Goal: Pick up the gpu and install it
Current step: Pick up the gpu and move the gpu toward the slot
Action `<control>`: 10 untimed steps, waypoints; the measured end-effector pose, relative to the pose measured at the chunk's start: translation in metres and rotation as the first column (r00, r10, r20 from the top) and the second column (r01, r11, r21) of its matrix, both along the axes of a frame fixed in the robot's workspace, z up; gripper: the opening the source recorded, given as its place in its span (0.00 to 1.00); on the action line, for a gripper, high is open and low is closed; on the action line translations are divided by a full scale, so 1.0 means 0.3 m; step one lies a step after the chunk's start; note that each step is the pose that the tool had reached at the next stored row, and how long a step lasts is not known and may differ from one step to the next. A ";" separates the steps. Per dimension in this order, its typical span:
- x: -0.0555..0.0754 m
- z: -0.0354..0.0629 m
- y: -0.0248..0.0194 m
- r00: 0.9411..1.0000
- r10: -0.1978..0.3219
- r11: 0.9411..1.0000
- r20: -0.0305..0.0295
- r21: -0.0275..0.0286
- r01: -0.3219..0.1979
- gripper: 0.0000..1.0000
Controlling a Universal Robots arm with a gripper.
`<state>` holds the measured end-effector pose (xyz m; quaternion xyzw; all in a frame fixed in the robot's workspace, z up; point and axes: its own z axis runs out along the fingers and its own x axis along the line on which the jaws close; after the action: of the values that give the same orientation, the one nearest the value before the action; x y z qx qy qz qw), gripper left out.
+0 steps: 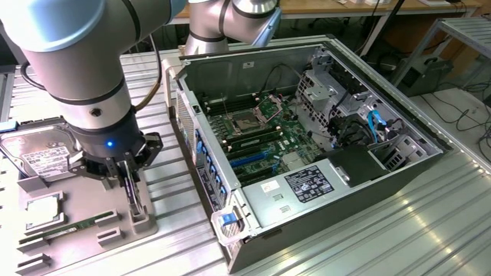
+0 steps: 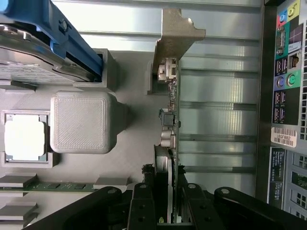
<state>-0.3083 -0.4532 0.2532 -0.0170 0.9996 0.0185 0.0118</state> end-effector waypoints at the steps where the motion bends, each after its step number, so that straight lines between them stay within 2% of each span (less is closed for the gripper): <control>1: 0.000 0.001 0.000 1.000 0.000 1.000 0.000 0.000 0.000 0.27; 10: 0.000 0.009 0.000 1.000 0.000 1.000 0.000 0.000 0.000 0.27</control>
<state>-0.3083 -0.4532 0.2559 -0.0170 0.9996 0.0185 0.0119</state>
